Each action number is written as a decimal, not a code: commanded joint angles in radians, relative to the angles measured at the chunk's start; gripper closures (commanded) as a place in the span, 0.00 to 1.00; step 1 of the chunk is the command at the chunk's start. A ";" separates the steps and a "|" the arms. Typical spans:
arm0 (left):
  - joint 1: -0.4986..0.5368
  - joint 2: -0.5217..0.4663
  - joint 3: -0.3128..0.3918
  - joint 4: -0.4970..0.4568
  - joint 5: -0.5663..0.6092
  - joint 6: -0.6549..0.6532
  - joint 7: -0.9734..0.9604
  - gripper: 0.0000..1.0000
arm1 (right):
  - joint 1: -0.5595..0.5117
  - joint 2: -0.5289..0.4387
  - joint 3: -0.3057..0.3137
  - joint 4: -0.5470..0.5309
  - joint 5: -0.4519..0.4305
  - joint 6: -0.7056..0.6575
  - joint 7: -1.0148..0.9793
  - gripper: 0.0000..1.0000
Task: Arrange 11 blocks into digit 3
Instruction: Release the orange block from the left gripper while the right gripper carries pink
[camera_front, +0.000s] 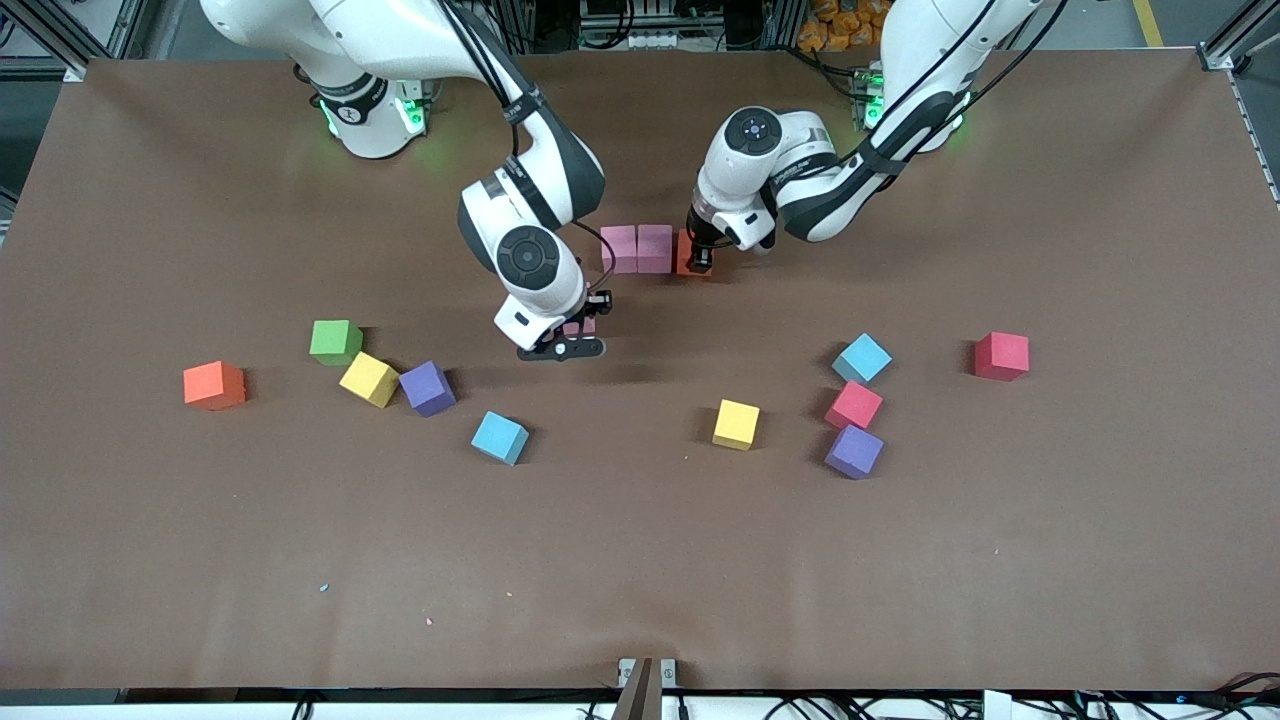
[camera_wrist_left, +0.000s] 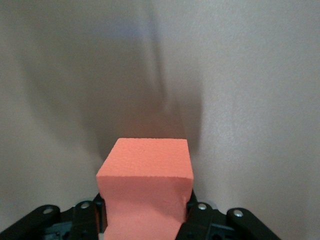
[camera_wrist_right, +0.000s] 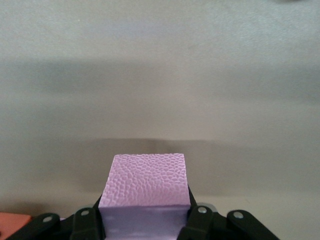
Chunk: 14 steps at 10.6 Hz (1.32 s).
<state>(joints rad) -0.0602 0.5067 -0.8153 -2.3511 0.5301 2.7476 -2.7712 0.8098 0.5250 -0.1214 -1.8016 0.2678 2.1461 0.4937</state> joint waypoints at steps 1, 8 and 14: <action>-0.038 0.024 0.008 0.027 0.073 0.007 -0.215 1.00 | 0.031 0.071 -0.003 0.089 0.016 -0.005 0.089 0.97; -0.026 0.027 0.010 0.026 0.074 -0.002 -0.268 0.81 | 0.106 0.099 -0.004 0.091 0.014 0.058 0.118 0.96; -0.020 0.018 0.010 0.035 0.074 -0.005 -0.269 0.00 | 0.124 0.098 -0.003 0.045 0.008 0.090 0.109 0.94</action>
<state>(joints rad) -0.0728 0.5289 -0.7975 -2.3231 0.5301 2.7479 -2.7934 0.9224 0.6244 -0.1198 -1.7490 0.2690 2.2292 0.6000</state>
